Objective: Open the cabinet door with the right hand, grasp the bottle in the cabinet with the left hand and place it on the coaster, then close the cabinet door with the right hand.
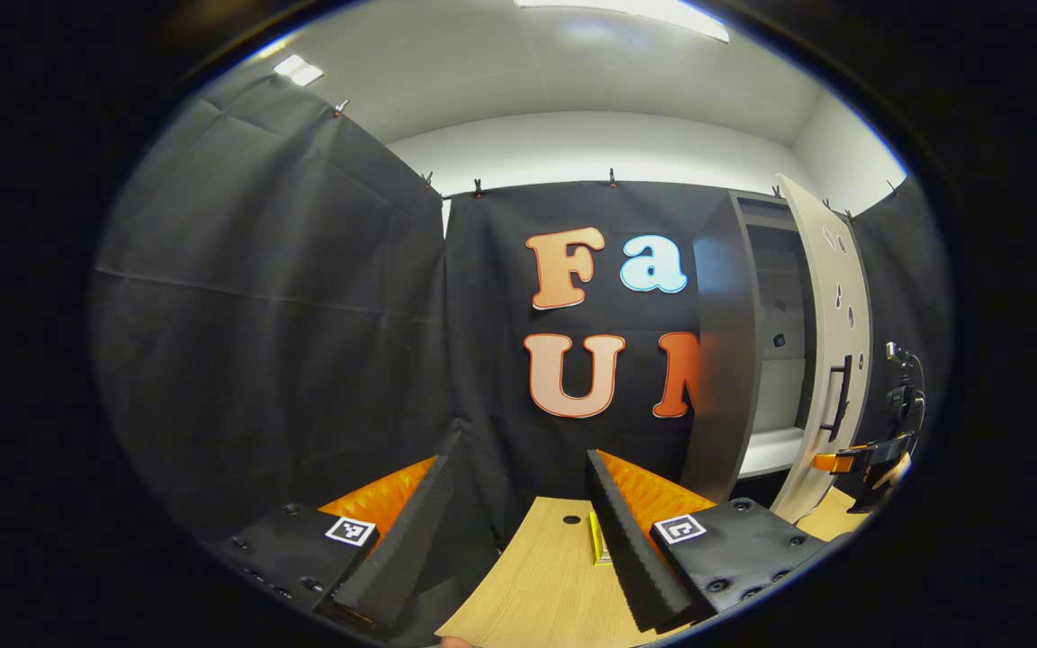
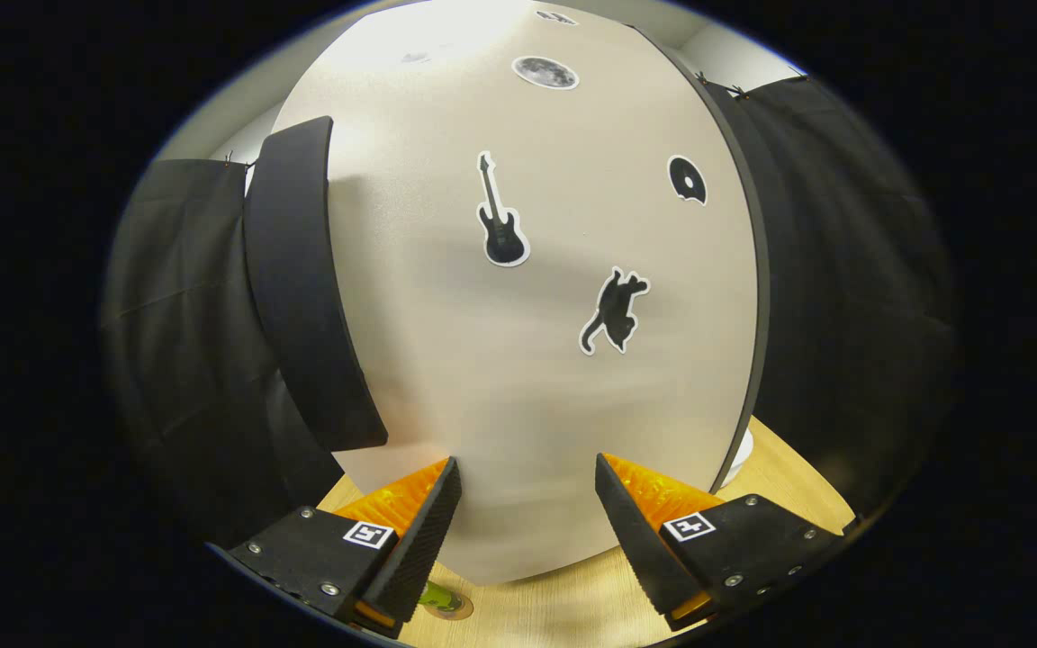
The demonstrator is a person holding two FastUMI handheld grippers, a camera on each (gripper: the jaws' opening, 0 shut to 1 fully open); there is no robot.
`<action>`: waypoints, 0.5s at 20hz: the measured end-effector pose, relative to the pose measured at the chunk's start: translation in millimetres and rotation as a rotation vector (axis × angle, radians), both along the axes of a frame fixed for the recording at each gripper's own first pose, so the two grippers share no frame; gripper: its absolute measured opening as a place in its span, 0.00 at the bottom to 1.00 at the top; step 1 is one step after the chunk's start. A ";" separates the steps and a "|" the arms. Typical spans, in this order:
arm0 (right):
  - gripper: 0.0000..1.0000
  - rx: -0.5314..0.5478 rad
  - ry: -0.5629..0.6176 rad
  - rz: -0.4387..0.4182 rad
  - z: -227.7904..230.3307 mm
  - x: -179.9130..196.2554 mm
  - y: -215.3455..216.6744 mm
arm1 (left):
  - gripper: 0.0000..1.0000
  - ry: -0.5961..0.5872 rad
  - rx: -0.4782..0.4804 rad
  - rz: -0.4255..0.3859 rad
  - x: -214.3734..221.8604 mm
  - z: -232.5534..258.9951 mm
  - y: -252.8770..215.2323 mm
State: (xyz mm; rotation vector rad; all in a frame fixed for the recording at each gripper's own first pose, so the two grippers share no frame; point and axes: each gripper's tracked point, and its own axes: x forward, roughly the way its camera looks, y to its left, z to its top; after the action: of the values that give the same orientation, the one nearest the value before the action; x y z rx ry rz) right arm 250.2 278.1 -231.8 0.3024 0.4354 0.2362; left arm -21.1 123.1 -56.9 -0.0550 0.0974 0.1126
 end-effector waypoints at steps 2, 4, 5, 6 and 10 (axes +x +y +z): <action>0.94 0.006 0.000 -0.001 -0.9 5.2 1.4 | 0.97 0.007 0.008 0.011 4.4 -4.4 6.7; 0.93 0.005 -0.003 -0.003 -1.4 9.7 4.8 | 0.97 0.011 0.015 0.018 10.4 -5.7 8.9; 0.93 0.001 -0.006 -0.003 -1.4 11.6 6.2 | 0.97 0.011 0.016 0.021 12.4 -7.1 9.9; 0.93 -0.004 -0.009 -0.004 -1.0 12.8 8.2 | 0.97 0.013 0.016 0.023 13.3 -7.8 10.7; 0.93 -0.027 -0.019 -0.013 0.2 21.1 13.5 | 1.00 0.024 0.017 0.024 19.1 -12.0 14.0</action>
State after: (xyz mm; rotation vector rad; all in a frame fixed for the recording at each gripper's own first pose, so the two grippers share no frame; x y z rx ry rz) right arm 271.3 291.6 -231.6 0.2762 0.4176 0.2204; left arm -2.0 137.1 -68.9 -0.0374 0.1202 0.1379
